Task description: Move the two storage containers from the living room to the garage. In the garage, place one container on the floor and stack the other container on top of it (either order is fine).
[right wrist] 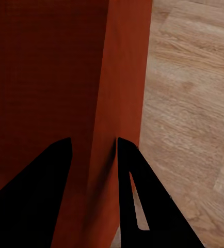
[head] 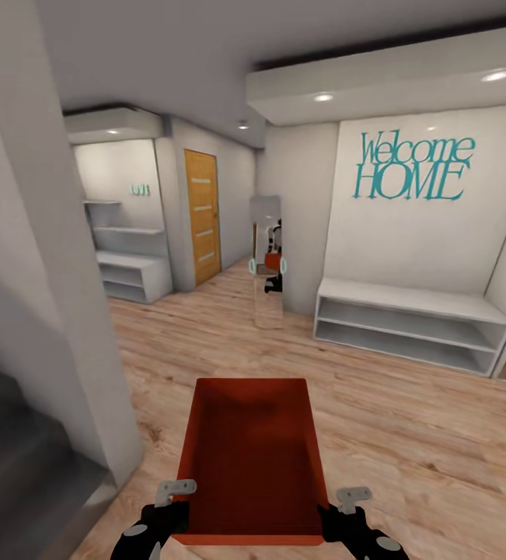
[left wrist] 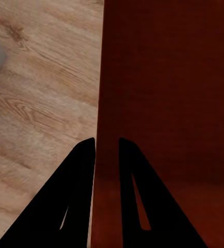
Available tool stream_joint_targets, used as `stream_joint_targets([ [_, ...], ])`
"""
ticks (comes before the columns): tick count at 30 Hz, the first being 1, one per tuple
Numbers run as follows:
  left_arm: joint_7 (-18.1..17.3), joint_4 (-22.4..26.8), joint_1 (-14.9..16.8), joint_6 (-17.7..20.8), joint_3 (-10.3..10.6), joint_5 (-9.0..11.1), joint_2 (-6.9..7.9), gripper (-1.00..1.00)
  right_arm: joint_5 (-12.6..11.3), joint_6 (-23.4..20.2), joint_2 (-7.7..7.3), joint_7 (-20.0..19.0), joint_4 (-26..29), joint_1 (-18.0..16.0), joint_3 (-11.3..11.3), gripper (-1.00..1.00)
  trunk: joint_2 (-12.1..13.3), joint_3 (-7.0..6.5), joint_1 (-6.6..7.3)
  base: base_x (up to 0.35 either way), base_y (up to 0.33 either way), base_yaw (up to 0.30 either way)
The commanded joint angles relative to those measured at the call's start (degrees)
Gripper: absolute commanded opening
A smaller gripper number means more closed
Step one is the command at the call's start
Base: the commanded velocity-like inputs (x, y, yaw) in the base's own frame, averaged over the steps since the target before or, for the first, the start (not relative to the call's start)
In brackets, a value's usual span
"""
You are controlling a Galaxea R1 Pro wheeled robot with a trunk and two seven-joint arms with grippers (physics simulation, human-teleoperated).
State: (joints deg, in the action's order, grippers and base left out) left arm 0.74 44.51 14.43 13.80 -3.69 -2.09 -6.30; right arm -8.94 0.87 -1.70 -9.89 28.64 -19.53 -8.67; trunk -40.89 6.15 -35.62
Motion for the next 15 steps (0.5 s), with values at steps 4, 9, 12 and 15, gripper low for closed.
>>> stream_joint_targets([
  [4,0.22,0.76,0.07,0.35,-2.81,-0.28,-0.02,-1.00,4.00,0.10,-0.15,-1.27,0.01,0.01,-1.34,-1.00,-0.08,0.10,-0.05,0.329,0.000,0.025],
  [9,0.22,0.76,0.07,0.35,-2.81,-0.28,-0.02,-1.00,3.97,0.10,-0.15,-1.27,0.01,0.01,-1.31,-1.00,-0.08,0.10,-0.05,0.329,0.000,0.003],
  [12,0.22,0.76,0.07,0.35,-2.81,-0.28,-0.02,-1.00,3.94,0.10,-0.15,-1.27,0.01,0.01,-1.32,-1.00,-0.08,0.10,-0.05,0.329,0.000,0.000],
  [15,0.22,0.76,0.07,0.35,-2.81,-0.28,-0.02,-1.00,3.93,0.10,-0.15,-1.27,0.01,0.01,-1.34,-1.00,-0.08,0.10,-0.05,0.329,0.000,0.000],
])
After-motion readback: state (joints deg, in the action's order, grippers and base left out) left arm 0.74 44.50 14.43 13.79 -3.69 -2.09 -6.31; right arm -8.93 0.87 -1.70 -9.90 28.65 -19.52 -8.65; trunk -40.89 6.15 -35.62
